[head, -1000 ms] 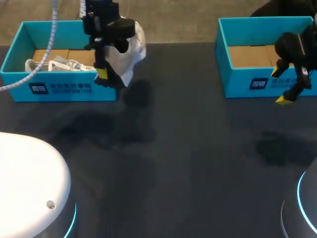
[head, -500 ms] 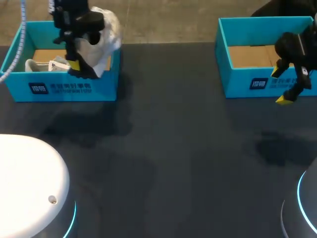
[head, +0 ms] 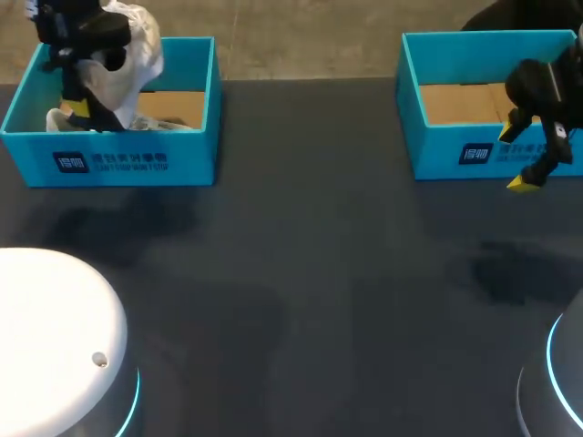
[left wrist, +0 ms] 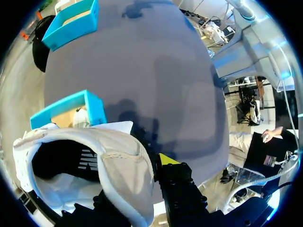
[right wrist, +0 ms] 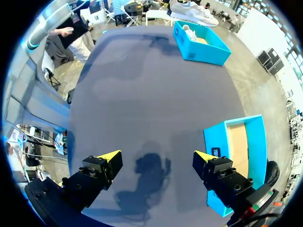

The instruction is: Take the shoe out of the shoebox, open the shoe tongue, remove and reinsert the insole, then place the shoe into the shoebox

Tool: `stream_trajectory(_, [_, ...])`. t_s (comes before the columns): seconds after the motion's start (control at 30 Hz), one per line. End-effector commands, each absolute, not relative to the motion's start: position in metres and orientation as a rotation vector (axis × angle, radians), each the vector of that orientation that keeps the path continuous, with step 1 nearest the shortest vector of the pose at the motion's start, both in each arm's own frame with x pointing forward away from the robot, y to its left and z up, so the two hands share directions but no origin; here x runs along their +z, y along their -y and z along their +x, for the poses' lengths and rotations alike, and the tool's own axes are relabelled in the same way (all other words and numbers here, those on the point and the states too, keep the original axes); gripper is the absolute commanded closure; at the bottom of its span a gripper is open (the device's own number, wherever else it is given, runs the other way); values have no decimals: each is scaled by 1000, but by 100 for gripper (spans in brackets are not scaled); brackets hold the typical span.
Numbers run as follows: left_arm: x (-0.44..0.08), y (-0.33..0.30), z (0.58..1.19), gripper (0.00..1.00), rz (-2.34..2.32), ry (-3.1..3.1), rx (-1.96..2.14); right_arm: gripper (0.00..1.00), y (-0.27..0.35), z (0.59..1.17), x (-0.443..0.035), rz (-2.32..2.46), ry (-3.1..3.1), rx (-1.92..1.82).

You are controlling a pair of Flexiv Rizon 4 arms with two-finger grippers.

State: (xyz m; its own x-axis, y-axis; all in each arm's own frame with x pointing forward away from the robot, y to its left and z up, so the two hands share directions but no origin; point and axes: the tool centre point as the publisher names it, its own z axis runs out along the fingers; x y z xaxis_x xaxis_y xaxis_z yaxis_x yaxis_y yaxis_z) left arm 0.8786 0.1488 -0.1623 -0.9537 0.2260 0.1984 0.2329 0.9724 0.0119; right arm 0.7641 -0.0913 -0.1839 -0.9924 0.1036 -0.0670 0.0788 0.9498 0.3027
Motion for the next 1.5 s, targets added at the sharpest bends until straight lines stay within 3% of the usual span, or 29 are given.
stream_trajectory(0.03, [-161,-169,895,100,-325,2915,-64,0,91,765,-184,143,-3022,460])
stream_trajectory(0.6, [-172,-260,969,100,20,2956,-87,0,91,765,-184,143,-3022,460])
stream_trajectory(1.23, [-189,-269,1073,100,200,2989,-51,0,91,765,-184,143,-3022,460])
stream_trajectory(1.5, [-187,-269,1080,100,248,3001,-33,0,91,765,-184,143,-3022,460])
